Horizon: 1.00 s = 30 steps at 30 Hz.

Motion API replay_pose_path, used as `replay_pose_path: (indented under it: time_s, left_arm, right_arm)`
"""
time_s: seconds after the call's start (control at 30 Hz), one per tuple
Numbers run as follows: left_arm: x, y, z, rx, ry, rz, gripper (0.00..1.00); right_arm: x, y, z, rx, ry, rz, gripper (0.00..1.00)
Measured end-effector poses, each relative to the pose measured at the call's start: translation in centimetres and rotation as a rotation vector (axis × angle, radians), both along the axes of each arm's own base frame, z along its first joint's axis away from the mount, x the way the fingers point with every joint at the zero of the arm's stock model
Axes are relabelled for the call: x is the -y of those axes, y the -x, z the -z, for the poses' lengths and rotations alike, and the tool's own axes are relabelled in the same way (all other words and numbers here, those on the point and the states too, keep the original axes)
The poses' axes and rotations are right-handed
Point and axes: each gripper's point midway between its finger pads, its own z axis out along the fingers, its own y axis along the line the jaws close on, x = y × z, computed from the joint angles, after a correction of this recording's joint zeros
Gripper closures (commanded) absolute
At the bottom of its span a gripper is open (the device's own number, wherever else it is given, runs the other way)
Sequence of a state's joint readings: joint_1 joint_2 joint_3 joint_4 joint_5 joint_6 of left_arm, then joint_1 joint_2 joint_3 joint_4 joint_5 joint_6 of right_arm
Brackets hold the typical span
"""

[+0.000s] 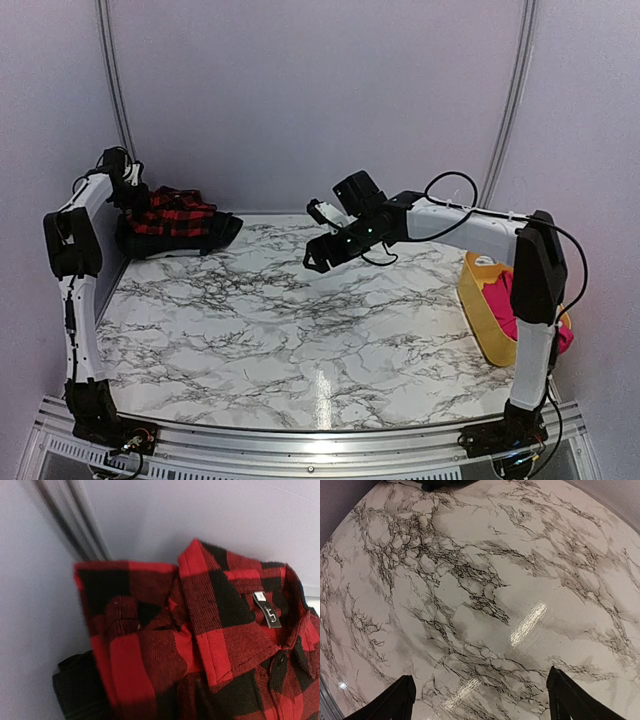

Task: Fold and stack the mixed laundry pile
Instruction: Place the square-folded T-shirt at the corner of the board, then pick up the crumpled T-shirt from the bin.

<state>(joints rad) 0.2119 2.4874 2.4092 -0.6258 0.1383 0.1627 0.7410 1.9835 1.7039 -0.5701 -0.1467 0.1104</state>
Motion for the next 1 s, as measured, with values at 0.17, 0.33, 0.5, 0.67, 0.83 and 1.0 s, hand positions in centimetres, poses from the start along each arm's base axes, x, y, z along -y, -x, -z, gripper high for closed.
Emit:
replay_pose_path:
  time_s: [0.17,0.33,0.5,0.67,0.83,1.0]
  left_arm:
    - [-2.8,0.1,-0.3,0.018,-0.014,-0.068,0.14]
    - [-3.4,0.1,-0.9,0.027,-0.039,-0.096,0.01]
    - [-1.3,0.2,-4.2,0.072,-0.057,-0.071,0.01]
    - [3.2,1.2,-10.8,0.168,-0.084,-0.030,0.01]
    - [10.6,3.9,-17.9,0.285,-0.022,0.066,0.01]
    - [16.1,7.2,-22.0,0.349,0.210,0.191,0.01]
  right_arm:
    - [0.3,-0.2,0.2,-0.008,0.008,0.025,0.09]
    - [1.6,-1.4,0.2,-0.013,0.009,0.076,0.06]
    - [4.5,-2.4,-0.1,-0.008,0.007,0.152,0.01]
    - [8.9,-2.3,-1.7,0.010,-0.021,0.240,0.02]
    - [16.1,-2.7,-8.3,0.125,-0.148,0.380,0.01]
    - [22.1,-2.1,-11.7,0.203,-0.225,0.486,0.01]
